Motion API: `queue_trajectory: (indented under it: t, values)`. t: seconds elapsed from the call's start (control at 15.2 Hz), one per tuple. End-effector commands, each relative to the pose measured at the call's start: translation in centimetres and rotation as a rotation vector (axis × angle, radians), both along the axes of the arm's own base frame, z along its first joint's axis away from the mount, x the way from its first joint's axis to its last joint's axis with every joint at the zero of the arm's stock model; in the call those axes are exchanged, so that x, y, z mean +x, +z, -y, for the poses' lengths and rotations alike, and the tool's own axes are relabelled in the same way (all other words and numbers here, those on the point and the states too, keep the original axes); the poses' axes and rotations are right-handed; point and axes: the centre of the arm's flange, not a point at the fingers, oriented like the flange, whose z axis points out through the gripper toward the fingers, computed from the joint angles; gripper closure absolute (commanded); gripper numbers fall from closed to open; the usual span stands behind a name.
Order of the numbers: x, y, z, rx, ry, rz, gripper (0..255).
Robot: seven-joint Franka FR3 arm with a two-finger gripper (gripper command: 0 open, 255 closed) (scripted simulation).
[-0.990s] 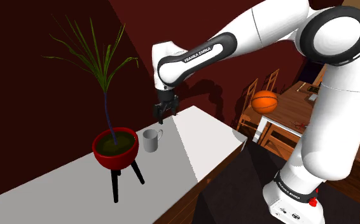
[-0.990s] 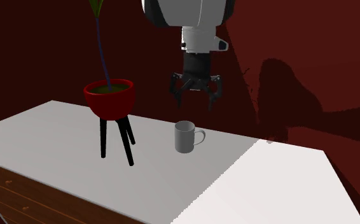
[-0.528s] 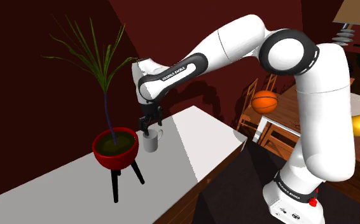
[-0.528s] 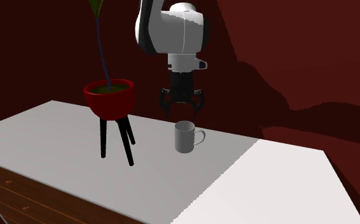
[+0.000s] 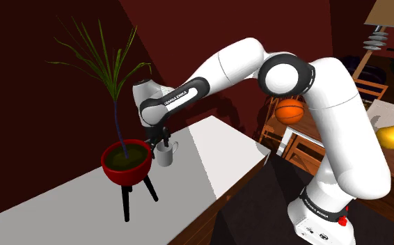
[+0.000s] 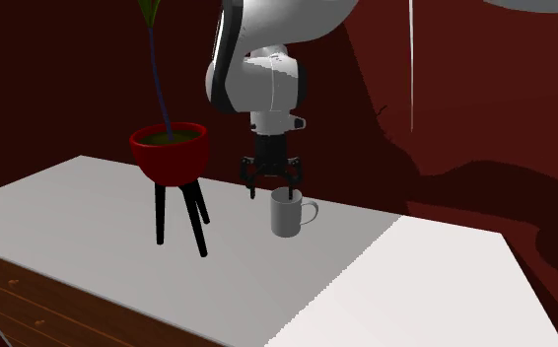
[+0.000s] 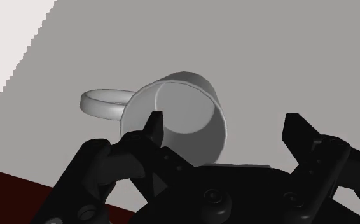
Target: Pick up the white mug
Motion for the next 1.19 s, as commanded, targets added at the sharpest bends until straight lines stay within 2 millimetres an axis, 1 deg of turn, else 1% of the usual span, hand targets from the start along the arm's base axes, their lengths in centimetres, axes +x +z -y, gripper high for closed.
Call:
queue_trajectory:
  t: [0.0, 0.13, 0.26, 0.33, 0.92, 1.12]
  values:
    - [0.1, -1.2, 0.0, 0.000, 0.001, 0.000, 0]
    - [0.1, -2.2, 0.0, 0.000, 0.001, 0.000, 0]
    - [0.1, -2.5, 0.0, 0.000, 0.001, 0.000, 0]
    - [0.1, -2.5, 0.0, 0.000, 0.001, 0.000, 255]
    - [0.1, -2.5, 0.0, 0.000, 0.001, 0.000, 255]
    - [0.1, -0.9, 0.0, 0.000, 0.001, 0.000, 255]
